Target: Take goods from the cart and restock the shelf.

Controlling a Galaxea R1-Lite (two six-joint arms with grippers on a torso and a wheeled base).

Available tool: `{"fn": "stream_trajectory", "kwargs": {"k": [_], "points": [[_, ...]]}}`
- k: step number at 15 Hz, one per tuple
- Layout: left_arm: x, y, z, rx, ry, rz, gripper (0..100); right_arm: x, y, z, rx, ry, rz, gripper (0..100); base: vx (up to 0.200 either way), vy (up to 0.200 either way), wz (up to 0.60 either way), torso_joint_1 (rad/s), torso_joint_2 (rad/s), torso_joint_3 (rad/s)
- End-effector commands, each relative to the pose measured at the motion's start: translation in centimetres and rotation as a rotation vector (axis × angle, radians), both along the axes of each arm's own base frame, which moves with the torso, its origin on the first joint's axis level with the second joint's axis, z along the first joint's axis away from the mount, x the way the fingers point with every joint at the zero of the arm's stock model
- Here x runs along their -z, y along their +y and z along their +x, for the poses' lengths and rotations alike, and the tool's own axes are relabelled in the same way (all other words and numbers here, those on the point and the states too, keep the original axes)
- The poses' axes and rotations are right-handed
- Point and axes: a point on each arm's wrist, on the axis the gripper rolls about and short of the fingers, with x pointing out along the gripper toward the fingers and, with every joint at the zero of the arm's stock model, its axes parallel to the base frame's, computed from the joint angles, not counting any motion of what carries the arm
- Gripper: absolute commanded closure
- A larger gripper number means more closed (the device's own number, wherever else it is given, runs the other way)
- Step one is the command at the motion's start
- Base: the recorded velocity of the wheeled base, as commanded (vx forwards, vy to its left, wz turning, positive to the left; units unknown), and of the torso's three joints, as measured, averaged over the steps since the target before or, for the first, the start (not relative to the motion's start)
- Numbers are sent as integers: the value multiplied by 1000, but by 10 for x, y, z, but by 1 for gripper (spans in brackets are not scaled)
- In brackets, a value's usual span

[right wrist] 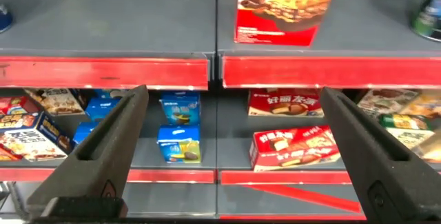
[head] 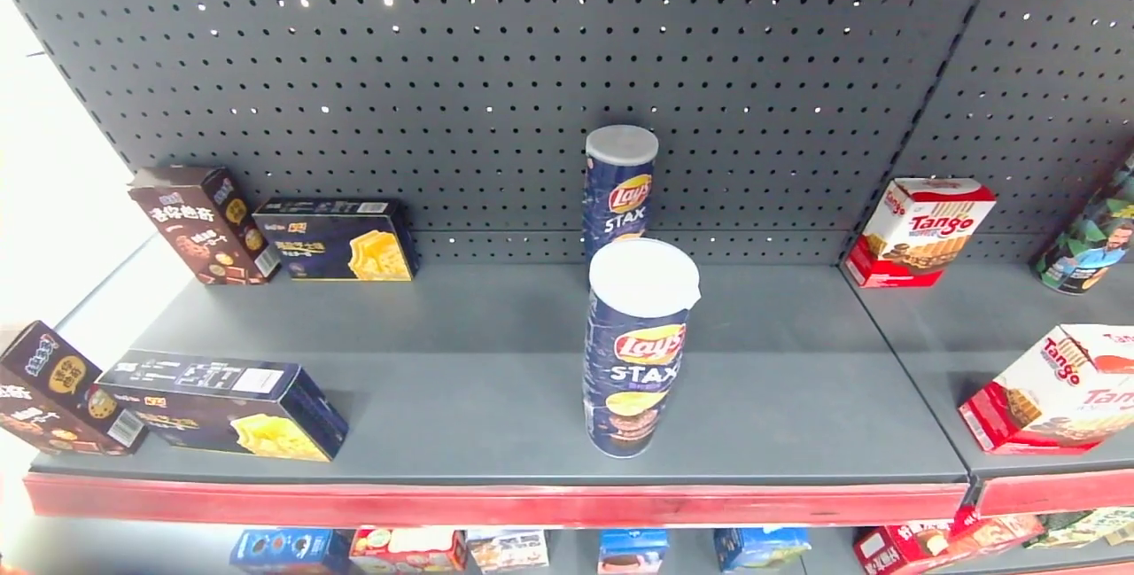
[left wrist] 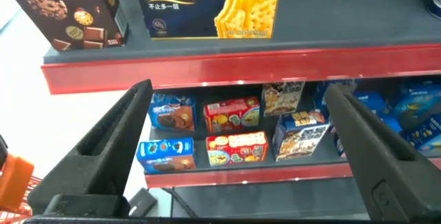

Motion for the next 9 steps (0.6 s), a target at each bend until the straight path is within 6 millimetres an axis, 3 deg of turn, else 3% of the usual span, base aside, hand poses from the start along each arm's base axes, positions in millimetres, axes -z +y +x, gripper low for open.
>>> {"fn": "stream_trajectory", "kwargs": {"k": [1,2,9], "points": [[0,0,0,0,0,0,0,0,0,0,0,0,0,0,-200,0,0,22,2,7],[0,0,0,0,0,-3,0,0,0,0,-1,0,1,0,-200,0,0,17,7,-7],[0,0,0,-5,-1,-4,0,0,0,0,-1,-1,1,0,0,0,0,0,0,0]]}}
